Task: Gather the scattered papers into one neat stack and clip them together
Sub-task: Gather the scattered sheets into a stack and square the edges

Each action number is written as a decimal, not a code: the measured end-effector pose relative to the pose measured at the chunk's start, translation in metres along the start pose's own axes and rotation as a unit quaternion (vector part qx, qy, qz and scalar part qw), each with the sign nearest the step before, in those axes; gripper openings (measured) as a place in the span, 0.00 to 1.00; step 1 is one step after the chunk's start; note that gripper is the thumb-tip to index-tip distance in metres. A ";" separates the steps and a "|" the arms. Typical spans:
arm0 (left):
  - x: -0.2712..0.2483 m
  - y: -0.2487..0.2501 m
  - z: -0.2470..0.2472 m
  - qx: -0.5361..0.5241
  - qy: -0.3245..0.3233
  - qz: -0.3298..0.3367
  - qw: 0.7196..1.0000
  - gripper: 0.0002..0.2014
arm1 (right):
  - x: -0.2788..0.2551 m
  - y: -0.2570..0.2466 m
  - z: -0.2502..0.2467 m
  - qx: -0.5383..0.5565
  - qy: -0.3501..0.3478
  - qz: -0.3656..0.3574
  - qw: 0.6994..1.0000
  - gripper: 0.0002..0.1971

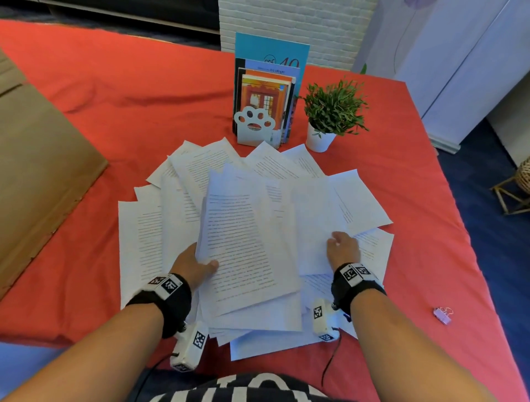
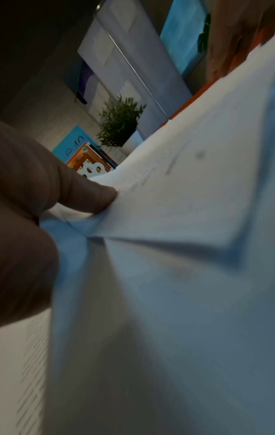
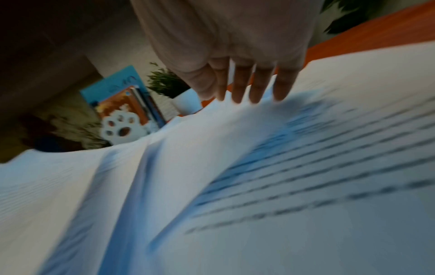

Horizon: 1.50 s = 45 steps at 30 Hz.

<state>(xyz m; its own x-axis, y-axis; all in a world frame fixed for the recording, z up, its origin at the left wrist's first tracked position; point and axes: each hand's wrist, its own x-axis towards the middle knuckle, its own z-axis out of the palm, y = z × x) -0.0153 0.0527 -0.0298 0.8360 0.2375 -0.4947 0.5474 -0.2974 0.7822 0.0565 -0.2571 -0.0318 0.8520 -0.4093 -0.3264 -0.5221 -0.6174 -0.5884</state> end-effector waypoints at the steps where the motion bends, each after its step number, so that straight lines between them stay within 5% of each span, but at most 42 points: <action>1: 0.002 -0.004 0.001 0.012 -0.007 -0.007 1.000 0.26 | 0.004 0.009 -0.006 -0.054 0.023 0.042 0.997 0.20; 4: 0.012 -0.021 0.003 0.021 -0.039 -0.032 0.998 0.35 | 0.005 0.030 -0.014 -0.122 -0.016 0.136 0.983 0.29; 6: 0.016 -0.028 0.005 -0.017 -0.047 -0.038 0.998 0.34 | 0.006 0.033 -0.013 -0.067 -0.036 0.123 0.990 0.26; 10: 0.014 -0.022 0.007 -0.069 -0.002 -0.039 0.997 0.20 | 0.005 -0.005 -0.022 0.061 0.125 -0.033 0.990 0.15; 13: 0.012 -0.011 0.006 -0.142 0.000 -0.053 0.988 0.19 | -0.015 -0.052 -0.041 0.100 0.248 -0.218 0.939 0.11; 15: 0.007 -0.002 0.007 -0.198 -0.007 -0.079 0.977 0.19 | -0.037 -0.075 -0.041 0.082 0.242 -0.347 0.903 0.06; 19: -0.001 -0.002 0.015 -0.275 -0.016 -0.124 0.953 0.18 | -0.082 -0.079 -0.008 -0.049 0.107 -0.496 0.860 0.09; 20: -0.004 0.000 0.016 -0.294 -0.017 -0.124 0.948 0.14 | -0.091 -0.074 0.003 -0.099 0.052 -0.499 0.859 0.10; 23: -0.001 0.000 0.022 -0.357 -0.033 -0.142 0.923 0.32 | -0.112 -0.056 0.033 -0.213 -0.113 -0.477 0.845 0.12; 25: -0.002 0.000 0.023 -0.364 -0.041 -0.139 0.920 0.33 | -0.120 -0.048 0.046 -0.268 -0.177 -0.472 0.821 0.11; 30: 0.010 -0.026 0.022 -0.158 -0.012 -0.053 0.986 0.32 | -0.110 -0.038 0.049 -0.291 -0.373 -0.362 0.803 0.27; 32: 0.003 -0.019 0.017 -0.139 -0.008 -0.024 0.990 0.32 | -0.097 -0.041 0.038 -0.234 -0.341 -0.330 0.849 0.27; 35: -0.010 -0.007 0.007 -0.157 -0.011 0.018 0.987 0.32 | -0.076 -0.046 0.022 -0.137 -0.196 -0.294 0.925 0.26; 37: -0.015 -0.002 -0.001 -0.177 -0.022 0.030 0.983 0.31 | -0.060 -0.048 0.015 -0.127 -0.120 -0.255 0.951 0.31; 39: -0.016 -0.002 -0.009 -0.211 -0.045 0.035 0.976 0.31 | -0.051 -0.051 0.008 -0.077 -0.124 -0.187 0.971 0.41; 41: -0.017 -0.003 -0.013 -0.242 -0.062 0.036 0.968 0.29 | -0.049 -0.053 0.002 0.065 -0.200 -0.127 0.969 0.46; 43: -0.021 0.003 -0.013 -0.261 -0.061 0.044 0.962 0.25 | -0.055 -0.055 0.000 0.203 -0.273 -0.092 0.936 0.42; 45: -0.025 0.014 -0.014 -0.260 -0.050 0.069 0.962 0.23 | -0.062 -0.061 0.001 0.241 -0.251 -0.115 0.930 0.32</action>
<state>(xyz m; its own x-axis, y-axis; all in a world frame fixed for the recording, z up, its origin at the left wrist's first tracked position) -0.0286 0.0550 -0.0011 0.9132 0.1316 -0.3857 0.3588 0.1890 0.9141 0.0355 -0.1932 0.0240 0.9133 0.1364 -0.3837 -0.3482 -0.2270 -0.9095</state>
